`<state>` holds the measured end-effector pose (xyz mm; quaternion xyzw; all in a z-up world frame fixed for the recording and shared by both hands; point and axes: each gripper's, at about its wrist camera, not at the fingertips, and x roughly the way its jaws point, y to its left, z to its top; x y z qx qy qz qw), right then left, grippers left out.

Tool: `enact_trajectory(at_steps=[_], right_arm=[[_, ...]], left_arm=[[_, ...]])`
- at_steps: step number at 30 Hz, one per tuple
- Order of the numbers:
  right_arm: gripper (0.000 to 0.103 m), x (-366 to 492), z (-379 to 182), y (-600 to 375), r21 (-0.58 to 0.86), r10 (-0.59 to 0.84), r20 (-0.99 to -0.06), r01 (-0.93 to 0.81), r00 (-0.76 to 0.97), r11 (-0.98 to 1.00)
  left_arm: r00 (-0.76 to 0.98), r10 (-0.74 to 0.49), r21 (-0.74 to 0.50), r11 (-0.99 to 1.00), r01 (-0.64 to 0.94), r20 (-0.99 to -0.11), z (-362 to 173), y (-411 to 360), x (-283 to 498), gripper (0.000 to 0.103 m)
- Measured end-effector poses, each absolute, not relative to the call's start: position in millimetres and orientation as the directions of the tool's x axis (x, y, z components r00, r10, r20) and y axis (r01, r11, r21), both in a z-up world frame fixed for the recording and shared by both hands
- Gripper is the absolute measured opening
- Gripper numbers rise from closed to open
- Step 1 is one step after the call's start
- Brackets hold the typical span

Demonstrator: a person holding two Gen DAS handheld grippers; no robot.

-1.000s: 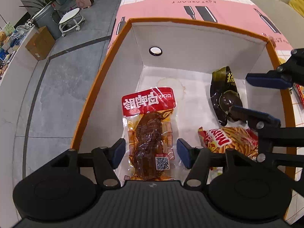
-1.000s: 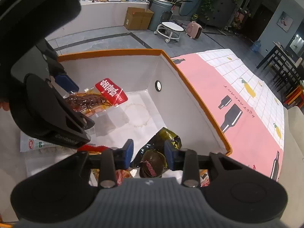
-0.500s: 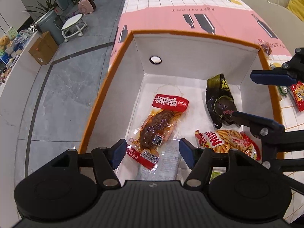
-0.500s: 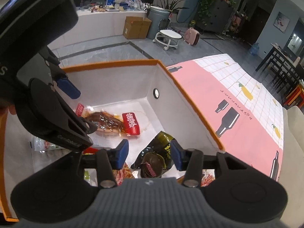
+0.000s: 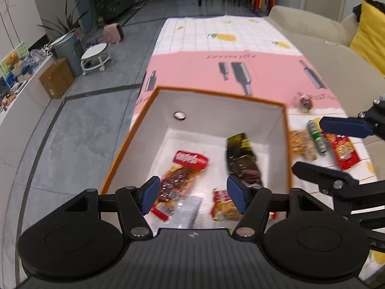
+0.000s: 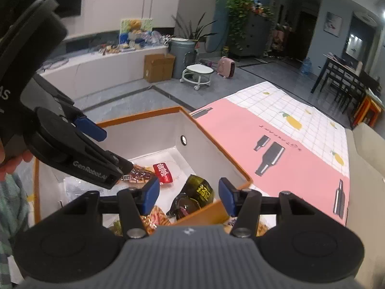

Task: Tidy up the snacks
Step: 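Move both tools back toward the remaining snacks on the table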

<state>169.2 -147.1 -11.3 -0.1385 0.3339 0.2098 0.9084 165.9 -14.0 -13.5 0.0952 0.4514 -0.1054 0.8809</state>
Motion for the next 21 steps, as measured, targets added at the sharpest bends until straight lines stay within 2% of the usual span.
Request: enact_trajectory(at_steps=[9,21], right_arm=[[0.065,127,-9,-191,-0.078,0.261,-0.645,-0.402,0.718,0.912],[0.068,94,-54,-260,-0.054,0.114,-0.697,-0.210,0.708,0.976]], left_arm=[[0.601,-0.158,0.045,0.950,0.309,-0.784,-1,-42,135,0.075],[0.576,-0.274,0.026,0.889,0.457,-0.770,-12,-105,109,0.076]])
